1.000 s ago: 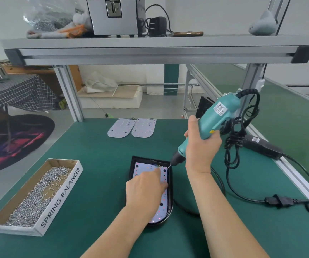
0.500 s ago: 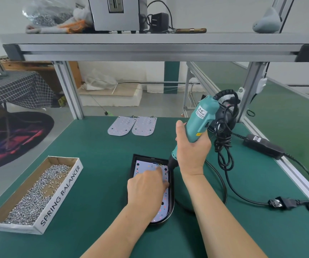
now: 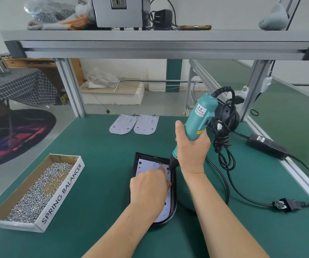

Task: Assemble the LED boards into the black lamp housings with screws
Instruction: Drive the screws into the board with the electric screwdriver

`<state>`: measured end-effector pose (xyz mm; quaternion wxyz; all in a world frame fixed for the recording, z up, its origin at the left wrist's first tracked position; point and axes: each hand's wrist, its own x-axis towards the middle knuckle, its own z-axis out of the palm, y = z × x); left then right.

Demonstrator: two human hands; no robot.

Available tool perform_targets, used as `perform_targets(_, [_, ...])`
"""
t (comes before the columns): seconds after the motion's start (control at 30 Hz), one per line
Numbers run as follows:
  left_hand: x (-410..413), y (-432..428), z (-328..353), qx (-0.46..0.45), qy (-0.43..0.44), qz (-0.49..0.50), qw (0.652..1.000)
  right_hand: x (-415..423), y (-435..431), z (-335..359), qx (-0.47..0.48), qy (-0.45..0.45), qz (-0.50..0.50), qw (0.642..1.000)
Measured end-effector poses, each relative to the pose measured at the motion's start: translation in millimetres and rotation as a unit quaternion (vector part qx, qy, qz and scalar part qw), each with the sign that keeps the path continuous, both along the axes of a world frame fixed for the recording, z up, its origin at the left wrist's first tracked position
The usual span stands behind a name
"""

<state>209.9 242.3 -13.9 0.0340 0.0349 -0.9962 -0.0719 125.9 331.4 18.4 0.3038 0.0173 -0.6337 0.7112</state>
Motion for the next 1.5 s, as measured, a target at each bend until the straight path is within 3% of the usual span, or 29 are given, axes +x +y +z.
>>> perform_targets(0.37, [0,-1,1,0.023,-0.003,0.024,0.999,8,5,10,-0.016,0.006,0.035,0.999])
perform_targets(0.47, [0,-2,4,0.031,-0.018,0.033,0.999,9,17,23,-0.066,0.035,0.017,0.997])
perform_targets(0.6, [-1,-9,9,0.164,-0.068,0.033,0.984,17,25,29,-0.141,0.025,0.013,0.99])
perform_targets(0.67, [-3,-19,16,0.339,-0.099,0.063,0.933,22,26,30,-0.187,0.002,0.008,0.982])
perform_targets(0.77, [1,-30,26,0.622,-0.129,0.11,0.764,29,26,32,-0.238,-0.017,0.013,0.971])
perform_targets(0.83, [6,-36,33,0.708,-0.113,0.108,0.689,34,24,34,-0.252,-0.019,0.018,0.967])
perform_targets(0.93, [14,-43,32,0.775,-0.11,0.093,0.616,43,19,34,-0.257,-0.019,0.027,0.966])
perform_targets(1.1, [22,-45,30,0.805,-0.113,0.099,0.574,53,12,36,-0.262,-0.02,0.023,0.965])
perform_targets(1.23, [26,-49,31,0.846,-0.122,0.106,0.509,56,8,34,-0.266,-0.033,0.025,0.963])
perform_targets(1.5, [31,-54,26,0.842,-0.117,0.082,0.52,60,0,37,-0.262,-0.033,0.037,0.964])
